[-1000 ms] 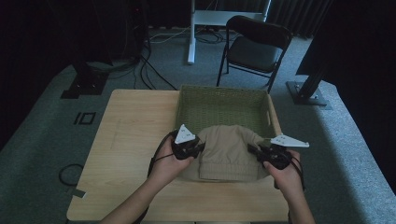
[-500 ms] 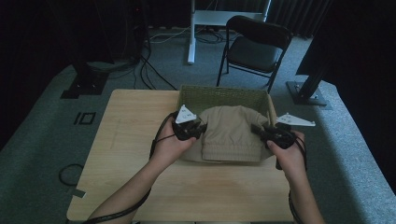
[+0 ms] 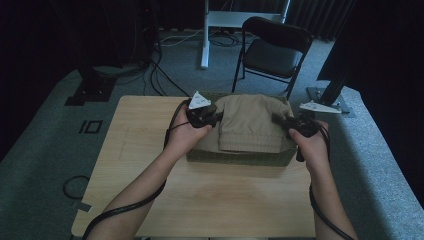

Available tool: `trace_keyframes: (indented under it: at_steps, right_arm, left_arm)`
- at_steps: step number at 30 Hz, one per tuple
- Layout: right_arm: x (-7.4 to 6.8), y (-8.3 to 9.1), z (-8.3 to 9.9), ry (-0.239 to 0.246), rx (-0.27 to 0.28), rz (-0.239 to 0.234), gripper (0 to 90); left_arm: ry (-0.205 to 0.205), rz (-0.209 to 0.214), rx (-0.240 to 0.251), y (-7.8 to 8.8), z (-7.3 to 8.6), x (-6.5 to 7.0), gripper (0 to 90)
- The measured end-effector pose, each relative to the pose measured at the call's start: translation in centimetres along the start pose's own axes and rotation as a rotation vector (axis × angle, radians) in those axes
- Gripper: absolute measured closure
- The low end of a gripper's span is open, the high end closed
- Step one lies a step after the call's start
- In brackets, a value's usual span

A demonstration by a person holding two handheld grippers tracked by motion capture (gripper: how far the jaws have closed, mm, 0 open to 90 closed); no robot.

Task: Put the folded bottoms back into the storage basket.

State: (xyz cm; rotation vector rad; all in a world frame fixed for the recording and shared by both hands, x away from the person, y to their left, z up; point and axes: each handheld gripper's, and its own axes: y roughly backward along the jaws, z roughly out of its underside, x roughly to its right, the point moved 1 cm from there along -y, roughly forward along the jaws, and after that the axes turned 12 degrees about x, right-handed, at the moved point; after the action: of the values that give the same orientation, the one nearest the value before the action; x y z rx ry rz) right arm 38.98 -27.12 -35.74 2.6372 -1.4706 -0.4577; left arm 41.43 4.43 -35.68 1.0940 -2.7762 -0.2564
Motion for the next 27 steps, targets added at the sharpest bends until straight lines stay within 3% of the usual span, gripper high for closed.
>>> trace_keyframes:
  at_steps: [3,7,11,12,15,18,24,27]
  right_arm:
    - [0.7,-1.1,-0.4,-0.002,-0.002,0.012,78.7]
    - [2.0,-2.4,-0.6,-0.03,-0.005,0.019,78.6]
    - [2.8,-3.3,-0.6,-0.052,-0.012,0.021,78.6]
    - [3.1,-3.7,-0.5,-0.052,-0.015,0.022,78.6]
    - [4.2,-5.3,-0.1,-0.064,-0.031,0.032,78.6]
    - [4.8,-6.4,0.3,-0.07,-0.042,0.04,78.6]
    - [6.3,-8.7,2.2,-0.091,-0.075,0.059,78.5]
    - [6.9,-9.6,3.4,-0.097,-0.09,0.071,78.5]
  left_arm:
    - [-0.024,-0.006,0.007,-1.1,-0.3,-0.7,82.4]
    - [-0.022,-0.018,0.002,-2.5,-0.3,-1.5,82.4]
    - [0.003,-0.022,-0.002,-3.5,0.0,-2.4,82.3]
    - [0.038,-0.025,-0.002,-4.2,0.3,-3.0,82.3]
    - [0.032,-0.054,0.003,-5.1,1.0,-3.9,82.3]
    - [0.077,-0.064,-0.008,-6.1,2.0,-4.8,82.3]
    - [0.154,-0.087,-0.031,-7.9,4.0,-6.1,82.3]
    - [0.157,-0.098,-0.056,-8.6,5.0,-6.5,82.2]
